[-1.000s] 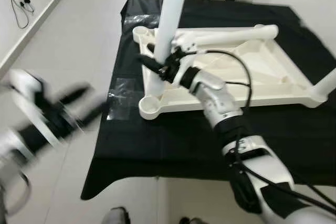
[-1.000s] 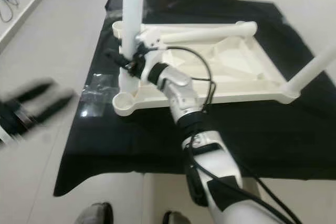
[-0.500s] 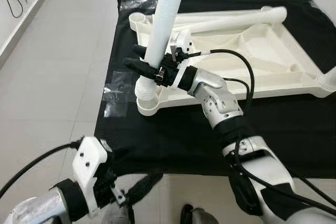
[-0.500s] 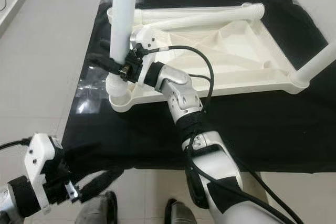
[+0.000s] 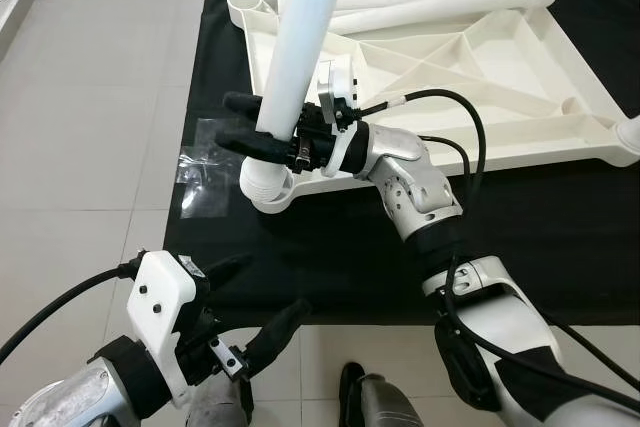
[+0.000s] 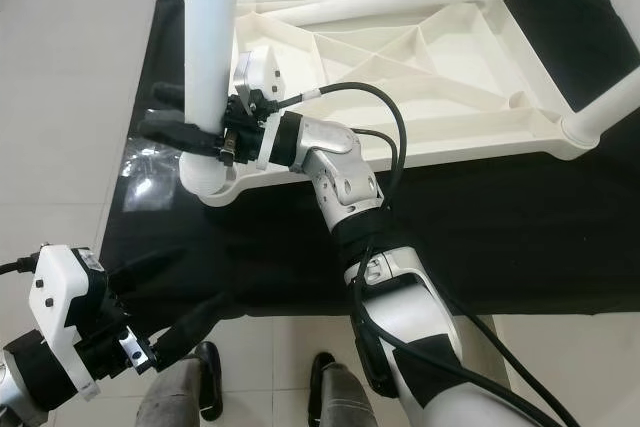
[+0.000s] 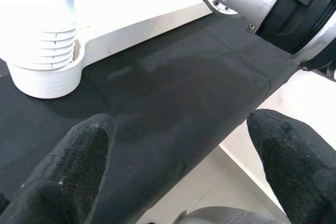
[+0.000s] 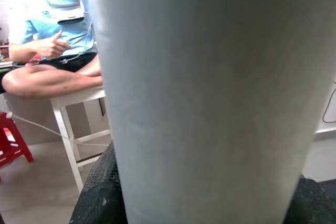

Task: Building children table

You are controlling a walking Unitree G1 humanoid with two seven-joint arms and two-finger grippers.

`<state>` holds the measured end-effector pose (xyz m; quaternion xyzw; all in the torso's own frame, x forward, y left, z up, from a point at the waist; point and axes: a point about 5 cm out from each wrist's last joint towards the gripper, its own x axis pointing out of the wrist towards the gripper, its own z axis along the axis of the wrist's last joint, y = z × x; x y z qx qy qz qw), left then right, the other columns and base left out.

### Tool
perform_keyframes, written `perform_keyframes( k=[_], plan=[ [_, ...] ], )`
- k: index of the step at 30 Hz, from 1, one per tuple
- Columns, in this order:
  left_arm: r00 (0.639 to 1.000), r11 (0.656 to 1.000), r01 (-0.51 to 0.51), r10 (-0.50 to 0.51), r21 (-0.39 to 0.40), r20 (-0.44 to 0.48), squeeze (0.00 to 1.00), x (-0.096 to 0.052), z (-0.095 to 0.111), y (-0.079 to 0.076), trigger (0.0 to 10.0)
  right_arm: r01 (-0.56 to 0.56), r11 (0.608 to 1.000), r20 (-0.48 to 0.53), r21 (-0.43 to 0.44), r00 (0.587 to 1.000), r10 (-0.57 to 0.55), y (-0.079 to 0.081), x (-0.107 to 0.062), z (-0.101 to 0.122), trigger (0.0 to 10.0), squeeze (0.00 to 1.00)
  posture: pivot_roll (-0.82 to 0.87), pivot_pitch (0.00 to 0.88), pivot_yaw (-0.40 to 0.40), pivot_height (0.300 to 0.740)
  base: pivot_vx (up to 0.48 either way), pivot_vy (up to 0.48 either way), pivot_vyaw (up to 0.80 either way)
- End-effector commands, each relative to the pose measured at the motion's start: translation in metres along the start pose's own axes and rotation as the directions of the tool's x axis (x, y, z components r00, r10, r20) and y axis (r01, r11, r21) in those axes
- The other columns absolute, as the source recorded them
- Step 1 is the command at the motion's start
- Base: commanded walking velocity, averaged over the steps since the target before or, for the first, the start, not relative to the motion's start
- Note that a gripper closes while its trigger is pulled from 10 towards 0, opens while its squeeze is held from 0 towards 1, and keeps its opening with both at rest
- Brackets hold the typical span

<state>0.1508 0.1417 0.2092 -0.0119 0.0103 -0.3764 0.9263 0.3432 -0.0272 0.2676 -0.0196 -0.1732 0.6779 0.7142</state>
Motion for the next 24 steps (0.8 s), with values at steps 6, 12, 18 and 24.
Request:
perform_keyframes(
  k=[6,12,18,24],
  plan=[
    [1.000,1.000,0.017,-0.017,-0.008,0.009,0.00,0.001,0.001,-0.008,10.0,-0.061,0.998,-0.148,0.005,0.987,0.061,0.002,-0.003,-0.022,10.0,0.00,0.21,0.411,-0.100,0.740,0.000,0.000,0.00],
    [1.000,1.000,0.022,-0.021,-0.012,0.018,0.00,0.001,0.001,-0.009,10.0,-0.148,0.988,-0.238,-0.037,0.962,0.135,-0.001,-0.008,-0.019,10.0,0.00,0.21,0.412,-0.103,0.740,0.000,0.000,0.00],
    [0.999,0.999,0.027,-0.027,-0.017,0.022,0.00,0.002,0.001,-0.010,10.0,-0.291,0.956,-0.327,-0.046,0.908,0.261,0.003,-0.010,-0.017,10.0,0.00,0.20,0.409,-0.108,0.740,0.000,0.000,0.00],
    [0.999,0.999,0.029,-0.029,-0.018,0.023,0.00,0.002,0.001,-0.011,10.0,-0.491,0.871,-0.434,-0.021,0.790,0.434,0.009,-0.007,-0.014,10.0,0.00,0.20,0.412,-0.111,0.740,0.000,0.000,0.00]
  ],
)
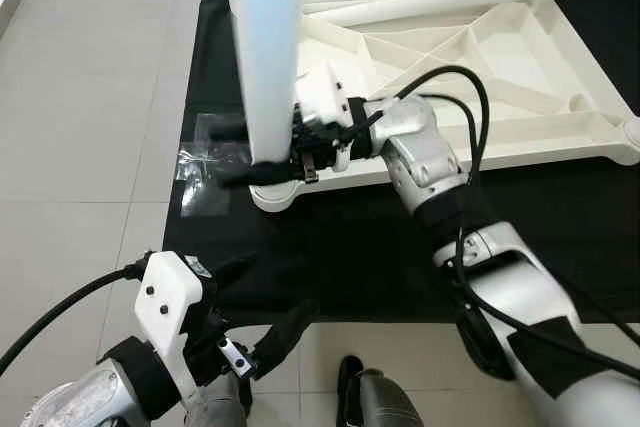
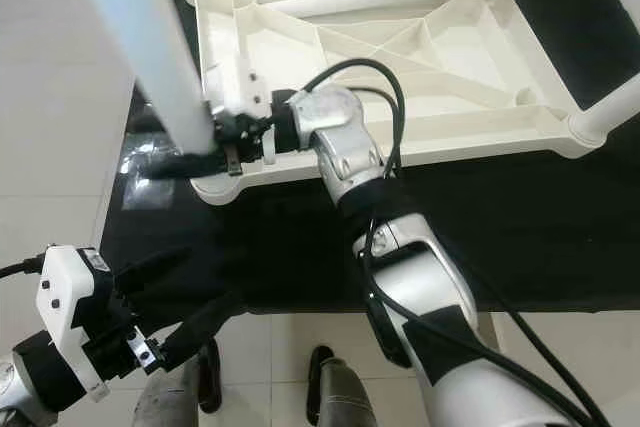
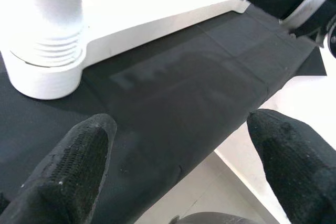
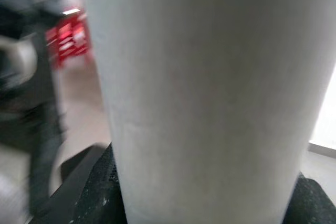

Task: Building children table

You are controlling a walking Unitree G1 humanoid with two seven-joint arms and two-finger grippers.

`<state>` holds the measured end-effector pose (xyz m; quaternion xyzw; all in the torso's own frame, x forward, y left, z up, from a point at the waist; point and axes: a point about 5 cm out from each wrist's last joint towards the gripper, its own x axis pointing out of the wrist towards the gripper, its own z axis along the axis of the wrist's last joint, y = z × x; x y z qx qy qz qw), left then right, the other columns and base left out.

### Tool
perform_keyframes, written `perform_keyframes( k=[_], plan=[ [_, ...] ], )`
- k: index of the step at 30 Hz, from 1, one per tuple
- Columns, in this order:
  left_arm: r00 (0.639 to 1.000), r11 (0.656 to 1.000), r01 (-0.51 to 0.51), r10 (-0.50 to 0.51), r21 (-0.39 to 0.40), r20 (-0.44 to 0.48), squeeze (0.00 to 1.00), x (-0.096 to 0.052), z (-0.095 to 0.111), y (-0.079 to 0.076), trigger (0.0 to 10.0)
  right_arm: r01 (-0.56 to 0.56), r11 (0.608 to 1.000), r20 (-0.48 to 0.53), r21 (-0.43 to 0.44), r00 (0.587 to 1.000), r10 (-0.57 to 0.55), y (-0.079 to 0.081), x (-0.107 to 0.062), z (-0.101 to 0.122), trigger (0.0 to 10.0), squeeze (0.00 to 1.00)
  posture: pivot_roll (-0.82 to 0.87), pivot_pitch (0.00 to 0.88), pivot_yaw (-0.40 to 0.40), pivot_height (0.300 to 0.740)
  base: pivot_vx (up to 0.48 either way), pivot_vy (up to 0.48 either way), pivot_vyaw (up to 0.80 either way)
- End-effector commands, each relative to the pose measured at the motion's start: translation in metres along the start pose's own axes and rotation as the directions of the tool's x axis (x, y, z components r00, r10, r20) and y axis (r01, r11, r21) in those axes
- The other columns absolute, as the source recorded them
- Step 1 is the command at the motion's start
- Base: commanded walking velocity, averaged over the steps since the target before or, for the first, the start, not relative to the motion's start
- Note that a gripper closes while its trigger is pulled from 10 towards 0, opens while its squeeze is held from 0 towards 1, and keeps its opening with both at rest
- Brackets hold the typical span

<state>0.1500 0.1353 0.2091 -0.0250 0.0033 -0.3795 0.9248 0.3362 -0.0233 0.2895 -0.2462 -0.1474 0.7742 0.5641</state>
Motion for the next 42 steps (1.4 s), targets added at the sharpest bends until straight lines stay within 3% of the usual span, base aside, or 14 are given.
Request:
perform_keyframes(
  k=[1,3,7,11,15,17,21,37,42],
  plan=[
    [1.000,1.000,0.022,-0.022,0.000,0.000,0.00,-0.001,0.001,-0.006,10.0,-0.102,0.984,-0.091,0.143,0.989,0.115,0.021,0.002,-0.034,10.0,0.00,0.20,0.412,-0.111,0.740,0.000,0.000,0.00],
    [1.000,1.000,0.021,-0.021,0.002,0.001,0.00,-0.001,0.001,-0.006,10.0,-0.168,0.976,-0.113,0.140,0.976,0.185,0.021,0.006,-0.031,10.0,0.00,0.21,0.413,-0.117,0.740,0.000,0.000,0.00],
    [1.000,1.000,0.020,-0.020,0.004,0.002,0.00,-0.001,0.001,-0.006,10.0,-0.203,0.969,-0.130,0.138,0.967,0.221,0.019,0.010,-0.029,10.0,0.00,0.21,0.416,-0.124,0.740,0.000,0.000,0.00],
    [1.000,1.000,0.018,-0.019,0.006,0.004,0.00,-0.001,0.001,-0.006,10.0,-0.180,0.970,-0.091,0.160,0.976,0.196,0.013,0.013,-0.025,10.0,0.00,0.21,0.416,-0.125,0.740,0.000,0.000,0.00],
    [1.000,1.000,0.018,-0.018,0.007,0.008,0.00,0.000,0.002,-0.006,10.0,-0.010,0.964,0.013,0.266,1.000,0.007,-0.004,0.018,-0.023,10.0,0.00,0.20,0.420,-0.128,0.740,0.000,0.000,0.00],
    [1.000,1.000,0.018,-0.018,0.007,0.008,0.00,0.000,0.002,-0.006,10.0,0.003,0.961,0.017,0.276,1.000,-0.008,-0.004,0.018,-0.023,10.0,0.00,0.20,0.420,-0.128,0.740,0.000,0.000,0.00],
    [1.000,1.000,0.020,-0.020,0.005,0.011,0.00,0.001,0.002,-0.006,10.0,0.169,0.926,-0.015,0.338,0.985,-0.174,-0.010,0.016,-0.033,10.0,0.00,0.20,0.423,-0.131,0.740,0.000,0.000,0.00],
    [1.000,1.000,0.022,-0.022,0.005,0.013,0.00,0.002,0.002,-0.006,10.0,0.250,0.895,-0.007,0.369,0.964,-0.267,-0.003,0.010,-0.046,10.0,0.00,0.19,0.421,-0.124,0.740,0.000,0.000,0.00],
    [1.000,1.000,0.022,-0.022,0.006,0.013,0.00,0.002,0.002,-0.005,10.0,0.374,0.859,-0.014,0.350,0.919,-0.395,0.003,0.003,-0.053,10.0,0.00,0.19,0.422,-0.121,0.740,0.000,0.000,0.00]
  ],
)
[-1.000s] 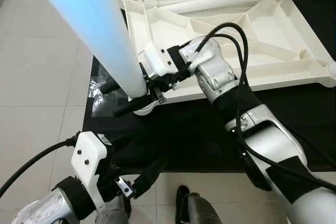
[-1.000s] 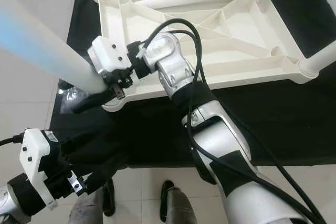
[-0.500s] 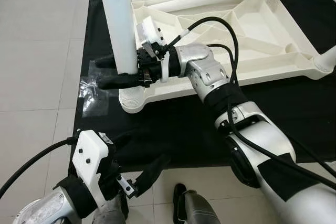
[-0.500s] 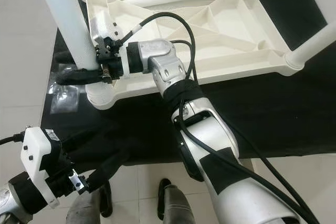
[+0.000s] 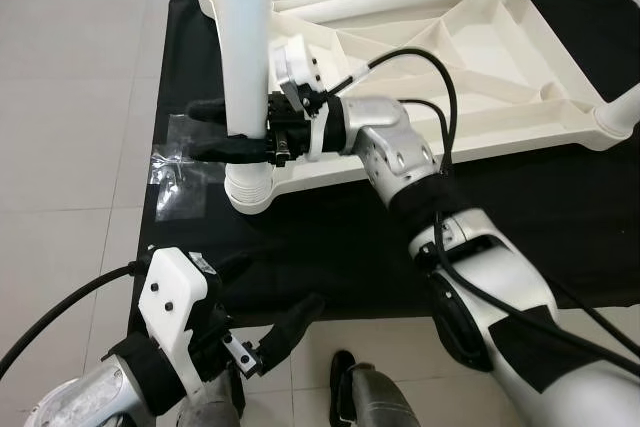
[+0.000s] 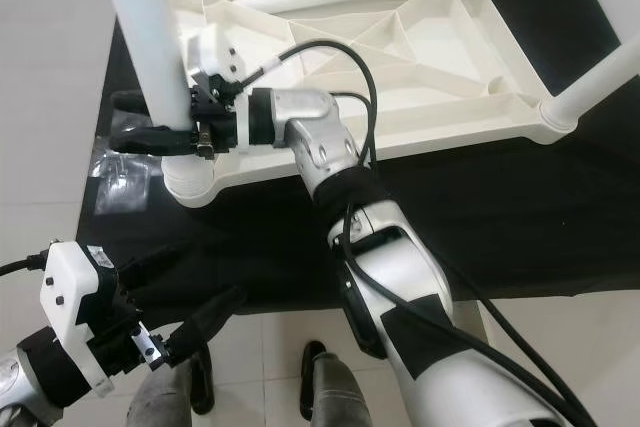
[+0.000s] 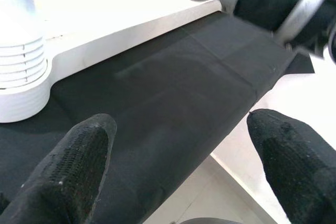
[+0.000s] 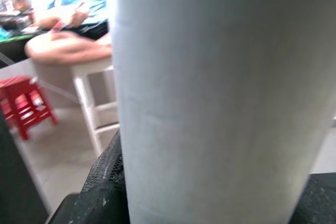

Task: Building children table

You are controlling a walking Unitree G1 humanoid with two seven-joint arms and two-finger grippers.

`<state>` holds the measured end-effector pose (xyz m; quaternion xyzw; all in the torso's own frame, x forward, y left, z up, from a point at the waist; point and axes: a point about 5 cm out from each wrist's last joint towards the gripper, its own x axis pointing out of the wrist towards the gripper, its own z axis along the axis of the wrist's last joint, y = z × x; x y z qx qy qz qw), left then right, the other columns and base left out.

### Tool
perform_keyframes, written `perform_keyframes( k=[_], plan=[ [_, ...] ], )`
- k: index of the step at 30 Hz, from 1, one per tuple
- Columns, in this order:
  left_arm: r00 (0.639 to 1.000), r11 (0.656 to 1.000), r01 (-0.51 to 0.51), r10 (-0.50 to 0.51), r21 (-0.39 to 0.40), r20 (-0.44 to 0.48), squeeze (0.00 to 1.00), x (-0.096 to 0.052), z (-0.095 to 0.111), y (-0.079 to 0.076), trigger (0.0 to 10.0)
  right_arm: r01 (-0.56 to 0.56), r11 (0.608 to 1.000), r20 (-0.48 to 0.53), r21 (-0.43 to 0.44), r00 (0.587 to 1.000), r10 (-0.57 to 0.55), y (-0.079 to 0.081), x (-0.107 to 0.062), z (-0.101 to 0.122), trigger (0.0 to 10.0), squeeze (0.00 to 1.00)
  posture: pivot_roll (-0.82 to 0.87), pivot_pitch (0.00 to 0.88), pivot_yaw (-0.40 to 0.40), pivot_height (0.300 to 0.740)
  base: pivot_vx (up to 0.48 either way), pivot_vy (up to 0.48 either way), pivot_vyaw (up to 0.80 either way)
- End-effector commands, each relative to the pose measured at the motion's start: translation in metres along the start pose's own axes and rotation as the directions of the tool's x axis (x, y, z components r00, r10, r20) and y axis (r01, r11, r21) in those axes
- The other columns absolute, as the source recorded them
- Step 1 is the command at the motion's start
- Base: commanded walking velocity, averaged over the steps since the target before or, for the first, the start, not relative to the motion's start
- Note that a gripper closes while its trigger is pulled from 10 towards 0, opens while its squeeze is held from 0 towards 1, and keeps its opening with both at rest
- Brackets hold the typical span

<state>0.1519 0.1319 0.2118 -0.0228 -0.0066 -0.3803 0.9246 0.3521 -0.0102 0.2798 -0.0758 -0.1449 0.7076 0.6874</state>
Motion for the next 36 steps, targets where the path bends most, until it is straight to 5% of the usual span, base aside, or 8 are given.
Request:
perform_keyframes(
  k=[1,9,13,14,23,36],
  plan=[
    [1.000,1.000,0.020,-0.020,-0.005,-0.004,0.00,-0.002,0.000,-0.004,10.0,0.118,0.990,-0.140,0.077,0.984,-0.106,0.002,-0.017,-0.036,10.0,0.00,0.19,0.422,-0.121,0.740,0.000,0.000,0.00],
    [1.000,1.000,0.024,-0.024,-0.004,-0.010,0.00,-0.002,-0.001,-0.001,10.0,-0.040,0.995,-0.210,-0.094,0.977,0.020,0.026,-0.019,-0.045,10.0,0.00,0.19,0.416,-0.113,0.740,0.000,0.000,0.00],
    [1.000,1.000,0.025,-0.025,-0.004,-0.010,0.00,-0.001,-0.001,-0.001,10.0,-0.069,0.992,-0.227,-0.105,0.973,0.043,0.029,-0.019,-0.046,10.0,0.00,0.19,0.416,-0.113,0.740,0.000,0.000,0.00],
    [1.000,1.000,0.022,-0.022,-0.002,-0.010,0.00,-0.001,-0.001,-0.001,10.0,-0.147,0.982,-0.275,-0.118,0.955,0.110,0.036,-0.018,-0.048,10.0,0.00,0.19,0.416,-0.116,0.740,0.000,0.000,0.00],
    [1.000,1.000,0.024,-0.024,-0.003,-0.007,0.00,0.000,-0.001,-0.002,10.0,-0.208,0.975,-0.334,-0.080,0.927,0.170,0.034,-0.021,-0.046,10.0,0.00,0.19,0.416,-0.124,0.740,0.000,0.000,0.00],
    [1.000,1.000,0.024,-0.024,-0.006,-0.004,0.00,0.000,-0.001,-0.004,10.0,-0.403,0.912,-0.524,-0.078,0.795,0.306,0.034,-0.026,-0.046,10.0,0.00,0.19,0.413,-0.126,0.740,0.000,0.000,0.00]
  ],
)
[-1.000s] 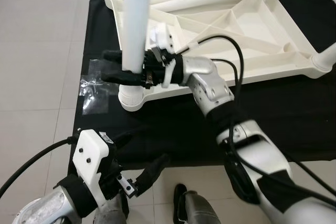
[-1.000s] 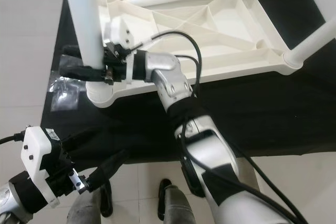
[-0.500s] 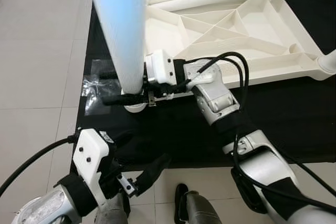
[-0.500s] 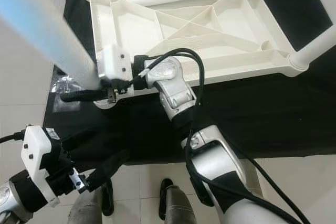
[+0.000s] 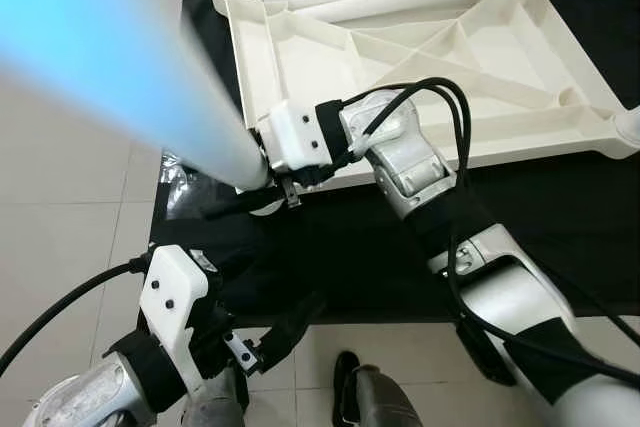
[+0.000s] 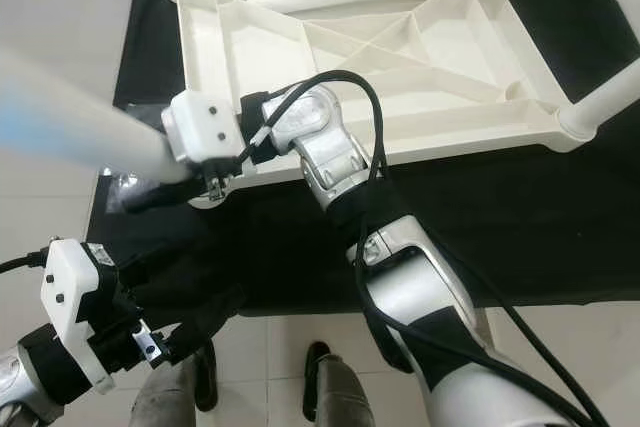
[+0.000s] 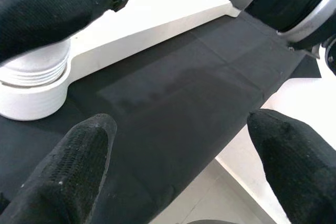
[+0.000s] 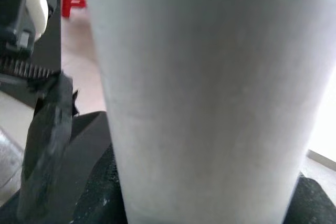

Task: Building children table

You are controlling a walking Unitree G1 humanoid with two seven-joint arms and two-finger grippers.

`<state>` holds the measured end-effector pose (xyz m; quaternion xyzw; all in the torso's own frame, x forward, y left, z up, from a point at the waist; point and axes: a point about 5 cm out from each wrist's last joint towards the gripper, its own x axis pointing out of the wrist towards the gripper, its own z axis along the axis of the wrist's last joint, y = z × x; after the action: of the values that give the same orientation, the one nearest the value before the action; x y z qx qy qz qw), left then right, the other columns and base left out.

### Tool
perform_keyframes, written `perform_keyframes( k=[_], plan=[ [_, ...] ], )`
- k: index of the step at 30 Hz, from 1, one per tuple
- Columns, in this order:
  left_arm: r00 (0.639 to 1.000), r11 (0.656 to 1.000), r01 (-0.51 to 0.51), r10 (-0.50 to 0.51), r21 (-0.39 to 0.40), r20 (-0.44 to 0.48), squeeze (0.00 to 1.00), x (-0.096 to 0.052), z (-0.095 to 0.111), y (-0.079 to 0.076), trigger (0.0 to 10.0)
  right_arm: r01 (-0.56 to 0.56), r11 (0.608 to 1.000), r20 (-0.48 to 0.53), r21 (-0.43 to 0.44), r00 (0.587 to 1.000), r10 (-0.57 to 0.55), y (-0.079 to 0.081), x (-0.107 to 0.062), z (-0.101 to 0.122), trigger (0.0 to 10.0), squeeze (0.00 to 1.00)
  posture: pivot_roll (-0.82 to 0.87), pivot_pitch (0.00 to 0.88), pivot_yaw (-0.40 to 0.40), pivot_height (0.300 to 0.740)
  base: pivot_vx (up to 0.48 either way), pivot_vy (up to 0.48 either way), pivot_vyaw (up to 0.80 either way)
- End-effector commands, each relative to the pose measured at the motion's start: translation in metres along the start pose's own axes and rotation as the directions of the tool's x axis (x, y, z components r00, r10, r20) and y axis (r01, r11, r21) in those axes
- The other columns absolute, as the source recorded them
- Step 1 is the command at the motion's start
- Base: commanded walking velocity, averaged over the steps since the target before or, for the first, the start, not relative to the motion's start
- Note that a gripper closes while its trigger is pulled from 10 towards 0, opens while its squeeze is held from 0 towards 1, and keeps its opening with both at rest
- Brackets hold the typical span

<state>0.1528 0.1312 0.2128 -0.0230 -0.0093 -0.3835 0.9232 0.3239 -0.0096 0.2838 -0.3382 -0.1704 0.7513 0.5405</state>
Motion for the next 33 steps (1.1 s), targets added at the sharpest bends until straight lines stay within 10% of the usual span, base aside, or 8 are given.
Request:
perform_keyframes(
  k=[1,9,18,33],
  plan=[
    [1.000,1.000,0.017,-0.018,-0.009,-0.009,0.00,-0.001,-0.002,-0.004,10.0,-0.129,0.959,-0.163,0.254,0.971,0.174,0.039,-0.003,-0.053,10.0,0.00,0.19,0.412,-0.126,0.740,0.000,0.000,0.00],
    [1.000,1.000,0.020,-0.020,-0.013,-0.010,0.00,-0.002,-0.003,-0.004,10.0,-0.209,0.925,-0.119,0.318,0.959,0.257,0.036,-0.005,-0.052,10.0,0.00,0.19,0.404,-0.126,0.740,0.000,0.000,0.00],
    [1.000,1.000,0.018,-0.018,-0.015,-0.007,0.00,-0.002,-0.002,-0.005,10.0,0.069,0.899,-0.008,0.433,0.997,-0.073,0.000,0.003,-0.045,10.0,0.00,0.20,0.411,-0.134,0.740,0.000,0.000,0.00],
    [1.000,1.000,0.018,-0.018,-0.012,-0.003,0.00,-0.002,-0.001,-0.004,10.0,0.177,0.826,0.062,0.535,0.967,-0.248,0.008,0.004,-0.060,10.0,0.00,0.20,0.420,-0.131,0.740,0.000,0.000,0.00]
  ],
)
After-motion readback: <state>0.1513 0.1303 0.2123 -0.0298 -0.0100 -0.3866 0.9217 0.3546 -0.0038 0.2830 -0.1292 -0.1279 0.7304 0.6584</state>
